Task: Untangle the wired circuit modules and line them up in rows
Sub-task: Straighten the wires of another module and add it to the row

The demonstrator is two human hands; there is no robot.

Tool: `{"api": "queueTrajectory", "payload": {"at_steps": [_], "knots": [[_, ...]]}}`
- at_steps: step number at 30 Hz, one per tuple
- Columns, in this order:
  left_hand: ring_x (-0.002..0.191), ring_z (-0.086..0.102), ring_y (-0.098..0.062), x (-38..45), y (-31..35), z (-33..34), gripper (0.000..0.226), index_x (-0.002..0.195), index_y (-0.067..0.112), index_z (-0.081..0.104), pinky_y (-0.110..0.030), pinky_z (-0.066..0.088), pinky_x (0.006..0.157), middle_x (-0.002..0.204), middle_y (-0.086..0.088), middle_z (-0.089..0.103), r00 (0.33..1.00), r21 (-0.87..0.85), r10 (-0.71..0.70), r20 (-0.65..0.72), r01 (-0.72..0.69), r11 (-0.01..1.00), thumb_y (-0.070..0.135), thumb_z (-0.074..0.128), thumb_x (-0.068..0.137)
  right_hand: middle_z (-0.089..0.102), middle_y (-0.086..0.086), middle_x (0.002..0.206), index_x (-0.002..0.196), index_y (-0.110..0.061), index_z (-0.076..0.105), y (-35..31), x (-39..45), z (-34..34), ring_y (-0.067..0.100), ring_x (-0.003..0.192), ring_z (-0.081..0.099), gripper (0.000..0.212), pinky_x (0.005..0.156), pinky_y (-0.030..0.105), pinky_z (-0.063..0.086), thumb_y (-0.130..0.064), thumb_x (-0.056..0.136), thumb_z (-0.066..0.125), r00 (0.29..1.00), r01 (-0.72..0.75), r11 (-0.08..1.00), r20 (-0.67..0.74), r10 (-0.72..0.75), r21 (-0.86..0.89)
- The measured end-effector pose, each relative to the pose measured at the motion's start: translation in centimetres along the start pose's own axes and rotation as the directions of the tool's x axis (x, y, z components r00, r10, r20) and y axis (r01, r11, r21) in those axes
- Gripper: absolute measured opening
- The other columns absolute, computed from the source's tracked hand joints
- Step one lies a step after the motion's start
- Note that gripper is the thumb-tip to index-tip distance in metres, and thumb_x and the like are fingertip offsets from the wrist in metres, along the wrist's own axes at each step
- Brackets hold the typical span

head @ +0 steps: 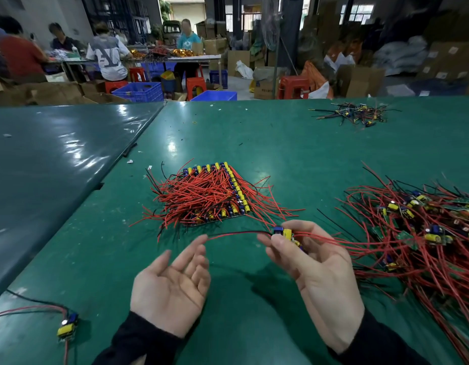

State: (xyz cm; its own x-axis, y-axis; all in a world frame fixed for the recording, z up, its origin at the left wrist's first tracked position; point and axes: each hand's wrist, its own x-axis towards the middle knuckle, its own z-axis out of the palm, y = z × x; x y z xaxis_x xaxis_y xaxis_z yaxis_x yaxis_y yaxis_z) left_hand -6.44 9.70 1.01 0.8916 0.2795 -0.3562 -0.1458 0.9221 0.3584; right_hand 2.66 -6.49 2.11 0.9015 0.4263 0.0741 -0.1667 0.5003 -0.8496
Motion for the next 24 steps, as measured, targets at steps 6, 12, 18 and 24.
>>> {"api": "queueTrajectory", "payload": {"at_steps": [6, 12, 18, 24], "knots": [[0.053, 0.065, -0.022, -1.1, -2.7, 1.4, 0.03, 0.094, 0.0, 0.074, -0.025, 0.052, 0.045, 0.08, -0.015, 0.07, 0.955, 0.592, -0.275, 0.113, 0.157, 0.79, -0.001, 0.049, 0.078, 0.07, 0.005, 0.071, 0.074, -0.015, 0.065, 0.4, -0.6, 0.0, 0.012, 0.062, 0.064, 0.028, 0.058, 0.019, 0.052, -0.018, 0.055, 0.086, 0.965, 0.255, 0.91, 0.031, -0.259, -0.328], [0.063, 0.064, -0.008, -1.0, -3.3, 1.9, 0.031, 0.087, 0.018, 0.078, -0.018, 0.05, 0.051, 0.08, -0.007, 0.073, 0.914, 0.617, 0.338, 0.226, -0.403, 0.677, 0.023, 0.069, 0.058, 0.061, -0.003, 0.084, 0.071, -0.024, 0.061, 1.2, -1.0, -0.2, 0.016, 0.073, 0.061, 0.026, 0.057, 0.024, 0.047, -0.024, 0.06, 0.084, 0.884, 0.468, 0.729, 0.274, -0.379, -0.499], [0.056, 0.06, -0.009, -0.9, -2.0, 1.6, 0.028, 0.082, 0.011, 0.078, -0.014, 0.048, 0.053, 0.064, -0.008, 0.068, 0.862, 0.616, 0.43, 0.268, -0.497, 0.611, 0.018, 0.072, 0.055, 0.067, 0.003, 0.096, 0.099, -0.015, 0.063, 0.8, -0.6, -0.6, 0.015, 0.08, 0.068, 0.04, 0.069, 0.021, 0.052, 0.016, 0.074, 0.058, 0.889, 0.37, 0.819, 0.424, -0.174, -0.439], [0.057, 0.057, -0.01, -1.1, -1.9, 1.4, 0.033, 0.081, 0.017, 0.078, -0.016, 0.047, 0.058, 0.062, -0.005, 0.068, 0.819, 0.692, 0.367, 0.441, -0.57, 0.443, 0.035, 0.083, 0.053, 0.065, 0.019, 0.077, 0.081, -0.007, 0.07, -0.6, 0.0, 0.0, 0.027, 0.062, 0.065, 0.028, 0.052, 0.026, 0.052, -0.034, 0.075, 0.067, 0.667, -0.561, 0.776, 0.399, 0.63, -0.288]]}}
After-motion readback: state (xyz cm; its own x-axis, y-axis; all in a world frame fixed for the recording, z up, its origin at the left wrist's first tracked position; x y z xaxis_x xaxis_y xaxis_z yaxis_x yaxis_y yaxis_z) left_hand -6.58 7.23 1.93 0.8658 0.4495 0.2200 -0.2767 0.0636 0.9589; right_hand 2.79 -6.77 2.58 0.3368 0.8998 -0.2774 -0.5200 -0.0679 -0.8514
